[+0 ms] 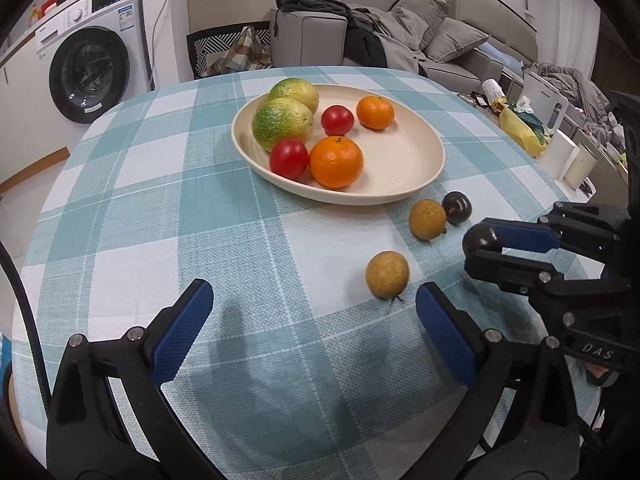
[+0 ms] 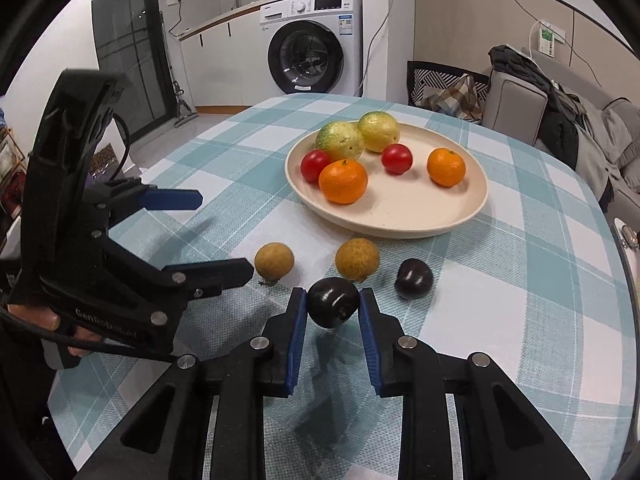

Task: Organize fruits
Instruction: 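Close the right tool on the dark plum while the left tool grasps the small brown fruit, then carry the small brown fruit with the left tool while the right tool carries the dark plum to the plate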

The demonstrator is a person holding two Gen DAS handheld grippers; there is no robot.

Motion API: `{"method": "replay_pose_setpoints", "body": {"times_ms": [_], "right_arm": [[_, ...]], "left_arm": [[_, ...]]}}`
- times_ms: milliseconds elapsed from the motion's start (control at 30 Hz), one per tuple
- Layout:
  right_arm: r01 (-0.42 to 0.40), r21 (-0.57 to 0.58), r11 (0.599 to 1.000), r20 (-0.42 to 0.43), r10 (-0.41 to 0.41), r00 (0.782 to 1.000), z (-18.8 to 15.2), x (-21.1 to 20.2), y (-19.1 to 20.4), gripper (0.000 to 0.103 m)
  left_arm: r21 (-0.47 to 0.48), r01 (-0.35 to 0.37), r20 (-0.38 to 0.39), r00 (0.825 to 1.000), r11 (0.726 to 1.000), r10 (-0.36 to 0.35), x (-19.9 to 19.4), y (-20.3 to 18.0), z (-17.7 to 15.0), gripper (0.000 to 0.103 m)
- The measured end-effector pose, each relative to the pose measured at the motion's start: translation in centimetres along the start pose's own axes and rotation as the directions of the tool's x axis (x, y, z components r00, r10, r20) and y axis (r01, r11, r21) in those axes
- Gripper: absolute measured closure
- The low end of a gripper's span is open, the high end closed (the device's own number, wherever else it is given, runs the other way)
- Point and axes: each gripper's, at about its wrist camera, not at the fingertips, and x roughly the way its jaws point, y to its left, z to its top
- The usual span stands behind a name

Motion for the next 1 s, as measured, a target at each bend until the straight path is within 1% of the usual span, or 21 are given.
{"method": "replay_pose_setpoints", "body": {"times_ms": [167,267,333,367,533,567,800,900,1000], "right_arm": [[0.004,0.016,1.000,0.014,-0.004,1.000,0.1,-0.6,-0.6,0.076],[0.005,0.012,1.000,0.021,-0.005,1.000,0.1,-0.8,-0.8,0.076],[0.009,0.014,1.000,0.022,-0.010,1.000,0.1,-0.7,-1.0,0.076],[0.010,0.017,1.000,0.022,-0.011,1.000,0.1,-0.8,-1.1,0.076],[0.011,0.027,1.000,0.027,-0.011,1.000,0.0,-1.0,-1.4,0.076],[0.009,0.028,1.000,0.028,-0.010,1.000,0.0,-1.0,-1.4,0.076],[0.011,0.027,1.000,0.028,-0.011,1.000,0.0,-1.1,-1.5,0.076],[0.015,0.024,1.000,0.028,-0.016,0.999,-0.1,-1.1,-1.4,0.076],[0.019,0.027,0.999,0.029,-0.020,0.999,-0.1,-1.1,-1.5,0.076]], "left_arm": [[0.021,-0.001,-0.010,1.000,1.000,0.001,0.5,-1.0,0.3,0.005],[0.023,0.015,-0.021,1.000,1.000,-0.015,0.8,-1.3,0.5,0.011],[0.037,0.022,-0.035,0.999,0.999,-0.021,1.2,-1.6,0.6,0.020],[0.041,0.025,-0.041,0.999,0.999,-0.023,1.3,-1.7,0.6,0.022],[0.051,0.040,-0.052,0.998,0.998,-0.038,1.6,-1.9,0.6,0.038],[0.058,0.043,-0.051,0.998,0.997,-0.040,1.6,-2.1,0.6,0.039],[0.129,0.098,-0.053,0.994,0.987,-0.092,1.6,-3.8,0.6,0.069],[0.145,0.105,-0.054,0.994,0.984,-0.098,1.5,-4.2,0.5,0.081],[0.143,0.119,-0.049,0.992,0.983,-0.113,1.3,-4.1,0.5,0.081]]}}
